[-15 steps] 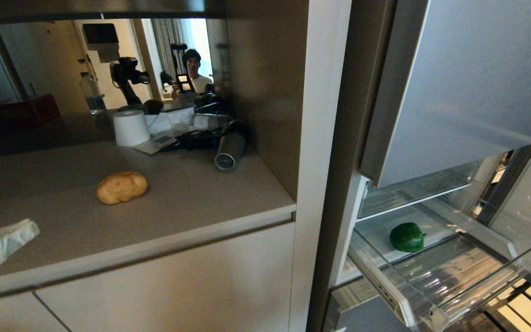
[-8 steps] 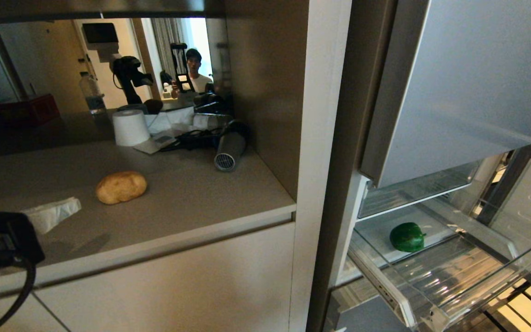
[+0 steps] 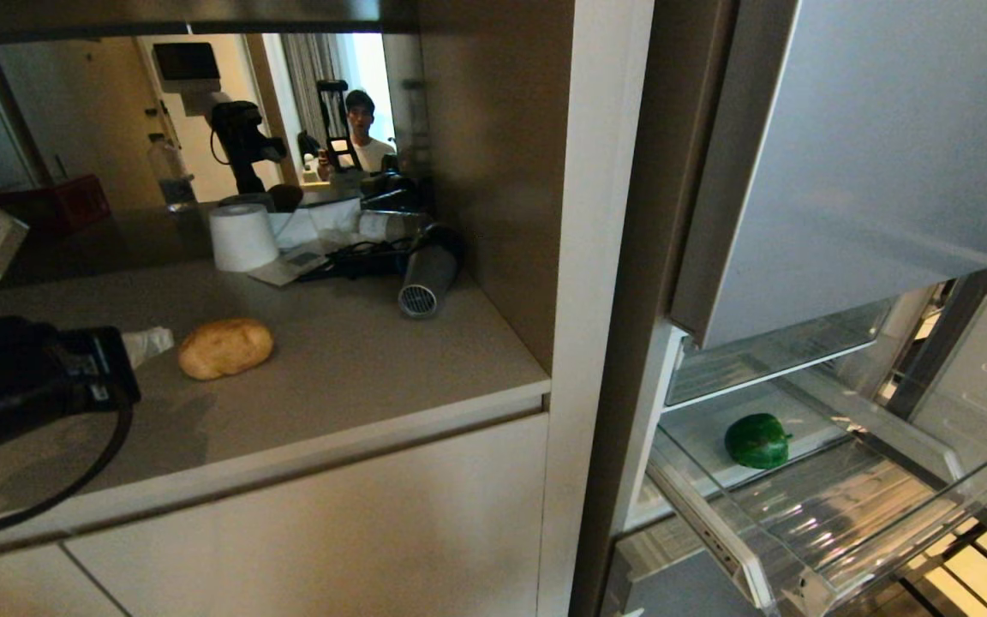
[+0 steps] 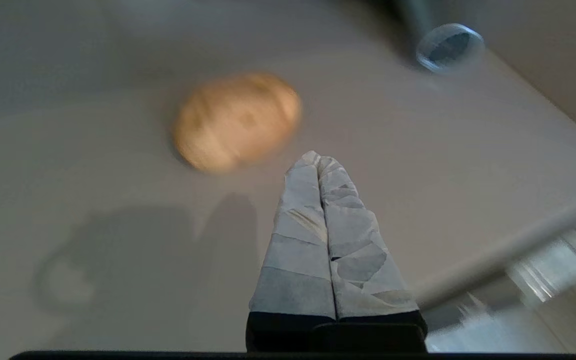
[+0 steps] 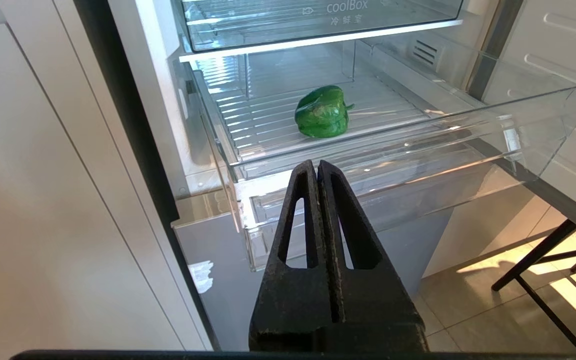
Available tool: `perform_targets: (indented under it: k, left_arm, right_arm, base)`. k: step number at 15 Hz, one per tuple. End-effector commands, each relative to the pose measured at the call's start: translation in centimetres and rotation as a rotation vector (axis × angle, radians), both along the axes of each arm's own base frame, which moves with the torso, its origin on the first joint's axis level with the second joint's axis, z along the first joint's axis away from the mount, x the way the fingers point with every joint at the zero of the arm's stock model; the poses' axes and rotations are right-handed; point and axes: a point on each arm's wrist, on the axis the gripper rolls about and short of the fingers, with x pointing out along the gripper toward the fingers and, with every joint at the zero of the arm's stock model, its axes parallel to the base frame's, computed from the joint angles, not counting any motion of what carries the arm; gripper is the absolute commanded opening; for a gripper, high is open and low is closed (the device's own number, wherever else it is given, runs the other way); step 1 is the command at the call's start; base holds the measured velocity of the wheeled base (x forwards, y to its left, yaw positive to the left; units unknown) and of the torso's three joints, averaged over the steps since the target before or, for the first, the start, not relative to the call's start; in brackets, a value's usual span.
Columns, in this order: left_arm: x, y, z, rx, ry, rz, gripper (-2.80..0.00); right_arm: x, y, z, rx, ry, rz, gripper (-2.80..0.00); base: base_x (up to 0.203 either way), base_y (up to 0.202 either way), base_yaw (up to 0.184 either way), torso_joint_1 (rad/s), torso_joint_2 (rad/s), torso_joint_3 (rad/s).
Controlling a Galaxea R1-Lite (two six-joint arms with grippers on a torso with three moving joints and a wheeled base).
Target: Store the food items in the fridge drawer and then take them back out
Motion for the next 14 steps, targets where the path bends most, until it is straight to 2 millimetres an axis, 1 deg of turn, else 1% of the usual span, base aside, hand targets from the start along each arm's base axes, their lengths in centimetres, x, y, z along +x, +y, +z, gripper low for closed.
perform_targets:
  k: [1, 2, 3, 6, 8, 9, 10, 12, 14]
  left_arm:
    - [4.1, 0.0, -0.4, 0.007, 0.049, 0.027, -2.8]
    - [5.3, 0.0, 0.0, 0.01, 0.04, 0.033, -2.8]
    - [6.3, -0.1, 0.1, 0.022, 0.042, 0.033, 0.0]
    - [8.8, -0.1, 0.3, 0.033, 0.037, 0.034, 0.0]
    - [10.0, 0.8, 0.5, 0.022, 0.021, 0.039, 0.0]
    - [10.4, 1.4, 0.6, 0.011, 0.004, 0.008, 0.0]
    - [10.8, 2.0, 0.6, 0.0, -0.013, -0.029, 0.0]
    - [11.7, 4.1, 0.4, -0.024, -0.036, -0.083, 0.0]
    - [11.9, 6.2, -0.1, -0.051, -0.046, -0.132, 0.0]
  right_arm:
    - [0.0, 0.0, 0.0, 0.0, 0.0, 0.0, -2.8]
    - [0.0, 0.0, 0.0, 0.0, 0.002, 0.0, -2.8]
    - [0.0, 0.0, 0.0, 0.0, 0.003, 0.0, -2.8]
    - [0.0, 0.0, 0.0, 0.0, 0.002, 0.0, -2.8]
    - [0.0, 0.0, 0.0, 0.0, 0.001, 0.0, -2.8]
    - [0.0, 0.0, 0.0, 0.0, 0.003, 0.0, -2.8]
    - [0.0, 0.0, 0.0, 0.0, 0.003, 0.0, -2.8]
    - [0.0, 0.0, 0.0, 0.0, 0.001, 0.0, -2.8]
    - [0.0, 0.0, 0.0, 0.0, 0.002, 0.0, -2.8]
  base:
    - [0.0, 0.0, 0.0, 0.0, 0.0, 0.0]
    - [0.0, 0.0, 0.0, 0.0, 0.0, 0.0]
    - [0.0, 0.0, 0.0, 0.0, 0.0, 0.0]
    - [0.0, 0.0, 0.0, 0.0, 0.0, 0.0]
    - [0.0, 0.0, 0.0, 0.0, 0.0, 0.0]
    - [0.0, 0.0, 0.0, 0.0, 0.0, 0.0]
    - [0.0, 0.0, 0.0, 0.0, 0.0, 0.0]
    - [0.0, 0.0, 0.0, 0.0, 0.0, 0.0]
    - [0.0, 0.0, 0.0, 0.0, 0.0, 0.0]
